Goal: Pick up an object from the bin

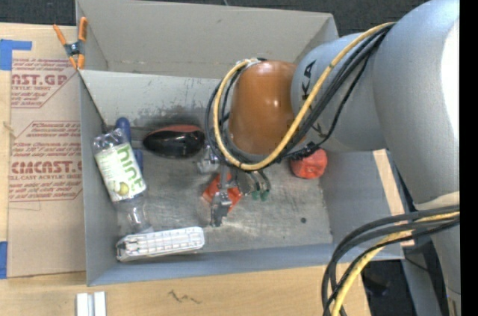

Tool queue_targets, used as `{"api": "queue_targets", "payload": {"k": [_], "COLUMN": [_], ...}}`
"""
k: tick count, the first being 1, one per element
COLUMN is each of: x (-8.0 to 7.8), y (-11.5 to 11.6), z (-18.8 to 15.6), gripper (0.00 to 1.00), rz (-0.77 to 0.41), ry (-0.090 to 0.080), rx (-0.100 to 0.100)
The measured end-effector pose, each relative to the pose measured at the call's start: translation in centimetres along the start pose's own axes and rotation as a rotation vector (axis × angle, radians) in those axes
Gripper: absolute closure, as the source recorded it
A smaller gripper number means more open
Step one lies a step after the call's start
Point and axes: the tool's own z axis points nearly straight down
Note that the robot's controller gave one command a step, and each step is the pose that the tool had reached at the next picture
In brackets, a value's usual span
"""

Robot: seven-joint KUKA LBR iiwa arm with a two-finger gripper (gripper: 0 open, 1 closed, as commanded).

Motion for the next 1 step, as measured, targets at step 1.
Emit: {"api": "queue_targets", "payload": {"k": [1], "x": [-2.10], "y": [-1.47], "z": [2.23], "gripper": [0.00], "rz": [-0.021], "ry": [-0.006], "rx": [0.001]}}
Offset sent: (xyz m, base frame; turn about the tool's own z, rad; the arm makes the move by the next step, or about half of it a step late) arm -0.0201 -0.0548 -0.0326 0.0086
